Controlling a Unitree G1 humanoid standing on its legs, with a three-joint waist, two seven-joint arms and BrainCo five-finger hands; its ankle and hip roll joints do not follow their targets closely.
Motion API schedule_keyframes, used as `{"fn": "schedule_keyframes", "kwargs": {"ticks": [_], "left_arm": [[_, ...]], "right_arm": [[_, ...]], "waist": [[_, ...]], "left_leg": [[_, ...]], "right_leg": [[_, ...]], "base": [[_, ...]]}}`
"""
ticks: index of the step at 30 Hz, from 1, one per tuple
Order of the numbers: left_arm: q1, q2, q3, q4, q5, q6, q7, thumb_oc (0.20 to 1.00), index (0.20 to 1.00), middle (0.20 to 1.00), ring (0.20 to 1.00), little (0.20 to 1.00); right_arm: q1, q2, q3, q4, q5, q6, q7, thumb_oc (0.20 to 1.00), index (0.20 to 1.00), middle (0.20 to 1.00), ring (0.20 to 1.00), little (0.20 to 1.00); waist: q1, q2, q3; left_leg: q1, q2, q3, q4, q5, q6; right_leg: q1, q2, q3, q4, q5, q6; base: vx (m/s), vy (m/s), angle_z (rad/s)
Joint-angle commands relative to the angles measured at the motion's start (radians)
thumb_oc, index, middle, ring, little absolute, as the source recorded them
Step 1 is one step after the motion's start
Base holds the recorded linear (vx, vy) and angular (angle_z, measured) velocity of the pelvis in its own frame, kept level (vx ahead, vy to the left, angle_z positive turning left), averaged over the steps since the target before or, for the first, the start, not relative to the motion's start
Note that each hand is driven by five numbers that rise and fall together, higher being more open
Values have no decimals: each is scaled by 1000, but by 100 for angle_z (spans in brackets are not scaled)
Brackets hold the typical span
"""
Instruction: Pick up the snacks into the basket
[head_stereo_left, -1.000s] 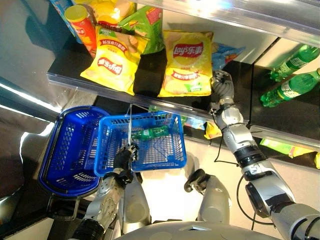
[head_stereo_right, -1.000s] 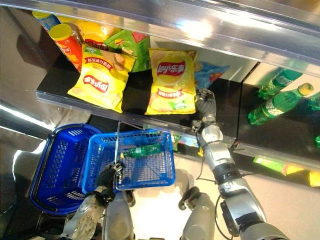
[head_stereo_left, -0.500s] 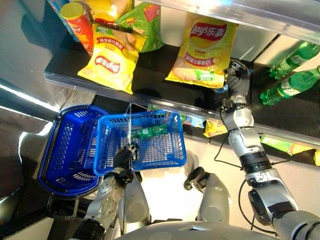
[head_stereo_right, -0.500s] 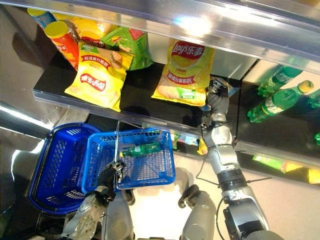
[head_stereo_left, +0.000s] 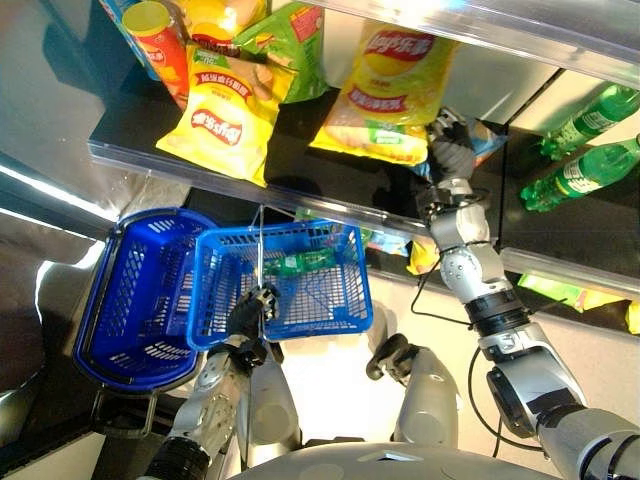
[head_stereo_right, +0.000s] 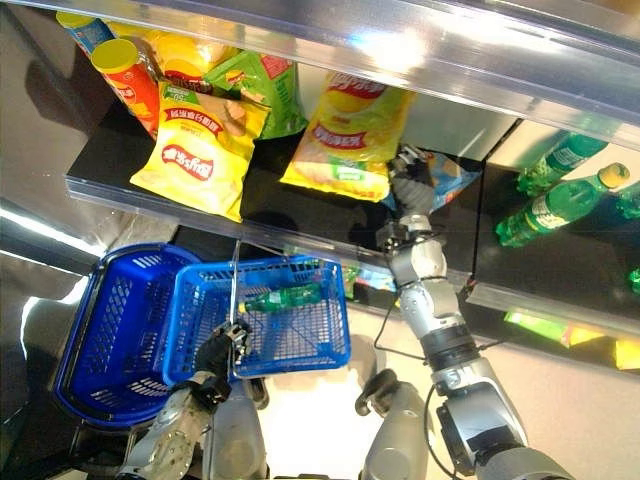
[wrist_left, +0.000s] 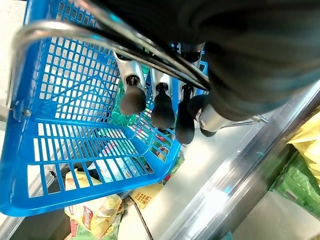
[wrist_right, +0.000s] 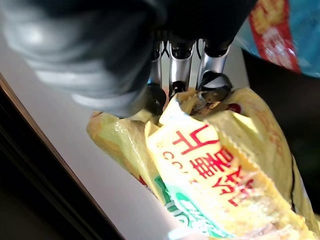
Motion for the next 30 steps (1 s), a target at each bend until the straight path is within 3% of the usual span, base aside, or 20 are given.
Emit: {"fn": "schedule_keyframes", "kwargs": {"ticks": [1,14,30], "left_arm": [[26,11,75,-215,-41,-135,-26,200,200,200,200,200],[9,-9,117,-300,-38,-157,-10,200,200,200,200,200],[19,-6,147,-383,-53,-171,-34,200,200,200,200,200]], "right_arm": [[-22,-20,-32,-73,-62,-28,39,200,200,200,200,200],[167,-31,41,-113,-195,26,105,200,200,200,200,200],[309,-148,91,-124,-432,56,194,200,200,200,200,200]], "waist": [[36,-7,-35],[24,-6,-17],[9,-13,-9]], "left_leg": [[90,-7,20,-72,30,13],[91,-7,21,-72,32,14],[94,-1,22,-76,38,10]], "right_leg": [[30,-65,80,41,212,182],[28,-71,80,42,207,180],[29,-71,82,36,198,179]], "base": [[0,0,0],[0,0,0],[0,0,0]]}}
